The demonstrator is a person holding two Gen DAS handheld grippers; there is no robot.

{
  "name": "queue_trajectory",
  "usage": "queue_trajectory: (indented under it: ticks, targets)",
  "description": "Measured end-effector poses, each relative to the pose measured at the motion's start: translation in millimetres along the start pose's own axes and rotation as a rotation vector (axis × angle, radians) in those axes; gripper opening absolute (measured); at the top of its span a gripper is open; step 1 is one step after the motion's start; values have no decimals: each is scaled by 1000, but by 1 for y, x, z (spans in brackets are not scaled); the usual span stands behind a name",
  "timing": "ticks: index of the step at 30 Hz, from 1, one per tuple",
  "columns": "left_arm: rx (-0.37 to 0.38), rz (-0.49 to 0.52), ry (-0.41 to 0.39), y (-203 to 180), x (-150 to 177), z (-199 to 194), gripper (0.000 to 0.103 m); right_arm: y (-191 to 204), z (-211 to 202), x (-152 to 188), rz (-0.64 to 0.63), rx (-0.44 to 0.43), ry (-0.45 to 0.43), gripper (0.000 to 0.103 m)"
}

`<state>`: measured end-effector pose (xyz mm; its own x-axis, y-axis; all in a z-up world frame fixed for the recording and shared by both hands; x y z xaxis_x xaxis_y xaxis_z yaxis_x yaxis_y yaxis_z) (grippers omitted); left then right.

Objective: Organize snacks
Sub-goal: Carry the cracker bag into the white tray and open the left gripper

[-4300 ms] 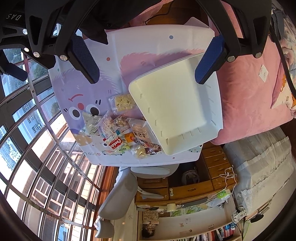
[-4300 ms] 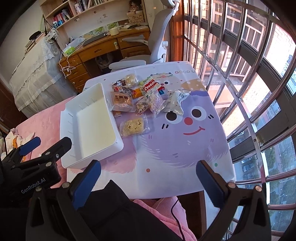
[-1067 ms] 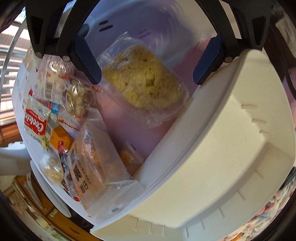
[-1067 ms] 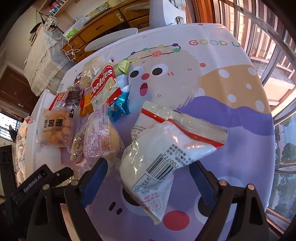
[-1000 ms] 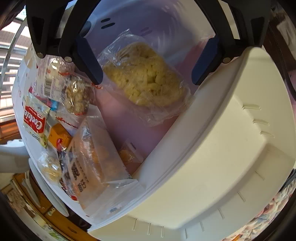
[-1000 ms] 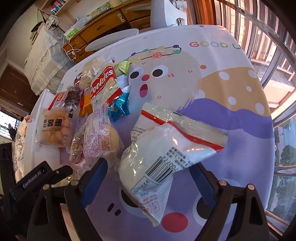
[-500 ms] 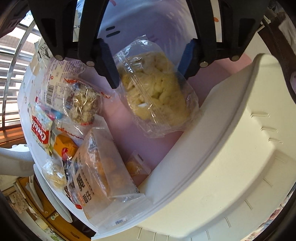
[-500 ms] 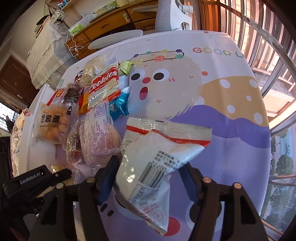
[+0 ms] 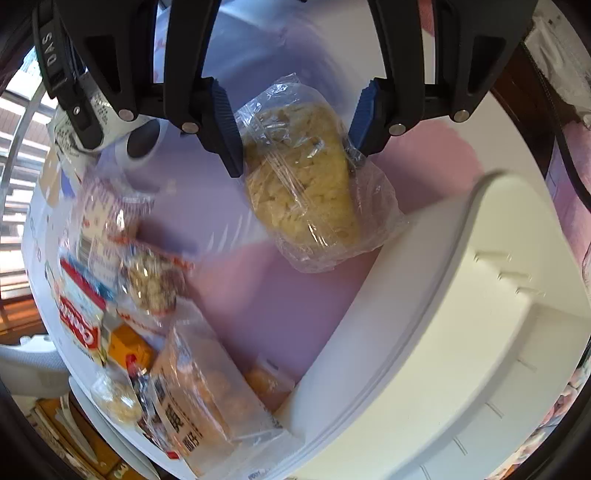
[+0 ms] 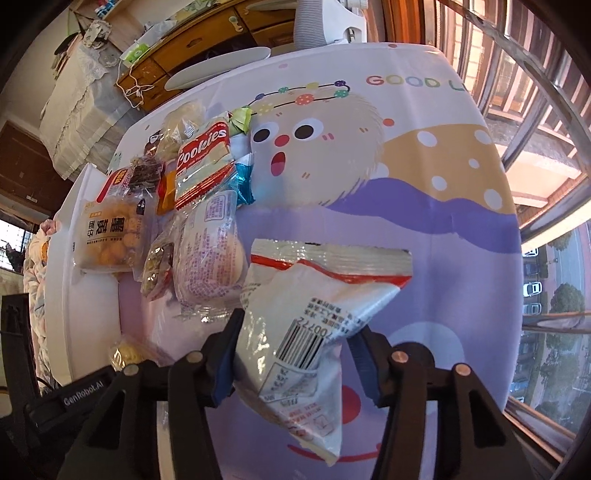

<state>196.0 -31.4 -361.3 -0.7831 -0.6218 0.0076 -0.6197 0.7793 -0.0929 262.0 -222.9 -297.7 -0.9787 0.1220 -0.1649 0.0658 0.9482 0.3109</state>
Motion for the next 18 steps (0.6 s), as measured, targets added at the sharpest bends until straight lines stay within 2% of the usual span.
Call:
queue_trajectory:
  ticks: [7, 11, 18]
  targets:
    - [18, 71, 2, -2, 18, -24, 52, -5, -22, 11, 41, 14, -7, 51]
    - [71, 168, -9, -14, 17, -47, 52, -1, -38, 19, 60, -2, -21, 51]
    - [112, 342, -110, -31, 37, -103, 52, 10, -62, 35, 71, -49, -42, 51]
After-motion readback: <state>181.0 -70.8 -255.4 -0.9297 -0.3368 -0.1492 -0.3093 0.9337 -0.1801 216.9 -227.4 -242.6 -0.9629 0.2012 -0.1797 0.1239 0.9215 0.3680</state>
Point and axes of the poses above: each gripper's, at about its wrist camera, not at the fingertips, and z roughly the way its jaws point, y to its left, x to its underside, the point moved 6 cm from there along z, roughly the way its jaws point, and after that the axes turned 10 degrees about z, right-handed, at the moved point
